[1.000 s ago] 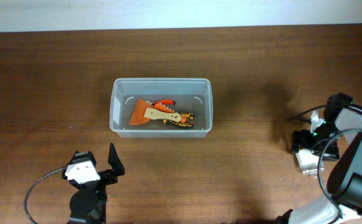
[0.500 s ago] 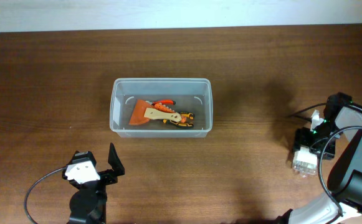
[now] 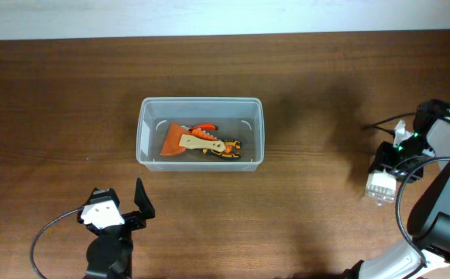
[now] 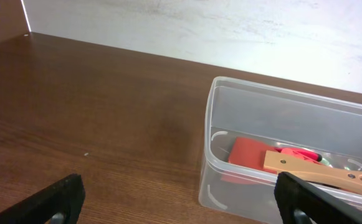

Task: Pack container
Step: 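Lower and close the right gripper on the marker pack, then lift the marker pack and lower it into the container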

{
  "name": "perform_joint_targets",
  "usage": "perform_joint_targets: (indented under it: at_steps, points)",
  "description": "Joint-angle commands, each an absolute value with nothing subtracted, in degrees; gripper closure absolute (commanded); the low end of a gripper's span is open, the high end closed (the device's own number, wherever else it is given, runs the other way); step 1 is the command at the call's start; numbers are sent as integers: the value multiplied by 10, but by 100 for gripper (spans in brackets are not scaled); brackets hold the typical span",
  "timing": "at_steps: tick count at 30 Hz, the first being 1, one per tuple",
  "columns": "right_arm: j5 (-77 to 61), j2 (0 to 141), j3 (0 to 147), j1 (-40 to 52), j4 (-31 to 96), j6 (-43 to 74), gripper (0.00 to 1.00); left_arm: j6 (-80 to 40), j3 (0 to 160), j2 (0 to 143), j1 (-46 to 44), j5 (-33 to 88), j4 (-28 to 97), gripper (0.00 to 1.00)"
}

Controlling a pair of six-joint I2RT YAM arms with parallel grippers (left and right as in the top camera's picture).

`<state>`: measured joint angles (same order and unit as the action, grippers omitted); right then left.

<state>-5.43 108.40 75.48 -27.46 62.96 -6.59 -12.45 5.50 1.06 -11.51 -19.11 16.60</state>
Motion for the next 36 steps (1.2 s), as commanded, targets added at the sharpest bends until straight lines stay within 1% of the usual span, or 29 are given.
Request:
perform_joint_targets:
  at_steps: [1,6,11,16,17,22,27,30,32,33,36]
  points:
    - [-100,1073,809,-275,651,-66,56,-119,53,8,-117,-193,167,1]
    - [-142,1056,895,-250,695,-66,58,-119,53,8,-117,-193,167,1]
    - [-196,1054,1010,-186,740,-65,58,-119,53,8,-117,-193,167,1]
    - [-206,1054,1116,-80,746,-50,58,-119,53,8,-117,-193,167,1]
    - [-205,1054,1142,-41,739,-50,57,-119,53,8,-117,-193,167,1]
    - [-196,1054,1185,83,699,-51,57,-119,53,8,-117,-193,167,1]
    - [-133,1055,1185,200,649,-59,57,-119,53,8,-117,-193,167,1]
    - [-90,1055,1185,262,632,-84,56,-119,53,8,-117,-193,167,1]
    - [-52,1059,1185,300,624,-84,56,-119,53,8,-117,-193,167,1]
    - [-8,1065,1185,331,623,-88,56,-119,53,8,-117,-193,167,1]
    - [40,1082,1183,366,623,-112,56,-119,53,8,-117,-193,167,1]
